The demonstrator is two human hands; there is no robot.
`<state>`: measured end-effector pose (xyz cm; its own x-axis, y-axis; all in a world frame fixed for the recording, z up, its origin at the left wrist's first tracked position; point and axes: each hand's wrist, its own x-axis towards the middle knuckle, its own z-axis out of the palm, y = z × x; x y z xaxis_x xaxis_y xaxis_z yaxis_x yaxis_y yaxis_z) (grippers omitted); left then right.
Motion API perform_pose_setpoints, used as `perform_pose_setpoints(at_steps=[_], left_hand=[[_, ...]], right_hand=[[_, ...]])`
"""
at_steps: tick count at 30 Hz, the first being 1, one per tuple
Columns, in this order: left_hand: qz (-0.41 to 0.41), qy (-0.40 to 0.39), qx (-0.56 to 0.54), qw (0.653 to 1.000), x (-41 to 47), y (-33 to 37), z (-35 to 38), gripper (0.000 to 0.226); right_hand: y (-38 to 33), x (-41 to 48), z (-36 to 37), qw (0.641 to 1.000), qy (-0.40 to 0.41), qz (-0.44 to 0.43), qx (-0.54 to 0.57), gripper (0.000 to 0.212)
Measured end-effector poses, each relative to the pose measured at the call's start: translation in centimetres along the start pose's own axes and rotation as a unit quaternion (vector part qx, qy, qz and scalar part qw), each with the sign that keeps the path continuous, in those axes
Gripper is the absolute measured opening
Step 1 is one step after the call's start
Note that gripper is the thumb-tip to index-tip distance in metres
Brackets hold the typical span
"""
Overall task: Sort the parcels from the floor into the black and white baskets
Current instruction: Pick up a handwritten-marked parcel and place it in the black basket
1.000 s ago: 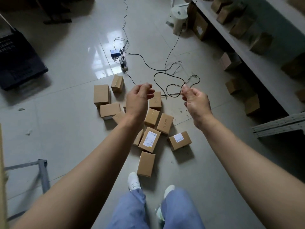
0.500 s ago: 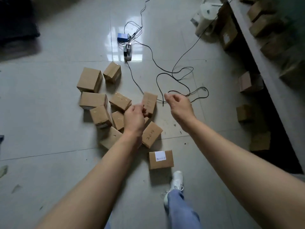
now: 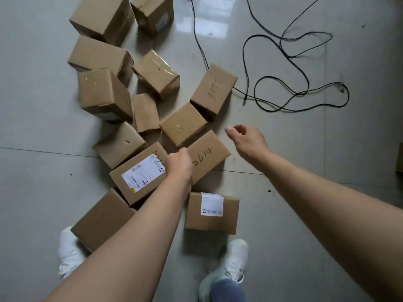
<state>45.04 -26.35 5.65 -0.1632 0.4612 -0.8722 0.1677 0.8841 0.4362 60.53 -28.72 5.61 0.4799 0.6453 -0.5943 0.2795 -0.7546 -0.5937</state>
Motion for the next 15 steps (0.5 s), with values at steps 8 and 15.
perform_pose_setpoints(at_steps=[8, 15], left_hand=[[-0.091, 0.015, -0.031, 0.995, 9.6, -7.2, 3.6, 0.036], [-0.105, -0.003, -0.049, 0.993, 13.5, -8.3, 4.9, 0.029]], right_hand=[[8.6, 7.5, 6.4, 0.997, -0.026, 0.026, -0.063, 0.068], [10.5, 11.4, 8.9, 0.994, -0.092, 0.030, -0.055, 0.052]])
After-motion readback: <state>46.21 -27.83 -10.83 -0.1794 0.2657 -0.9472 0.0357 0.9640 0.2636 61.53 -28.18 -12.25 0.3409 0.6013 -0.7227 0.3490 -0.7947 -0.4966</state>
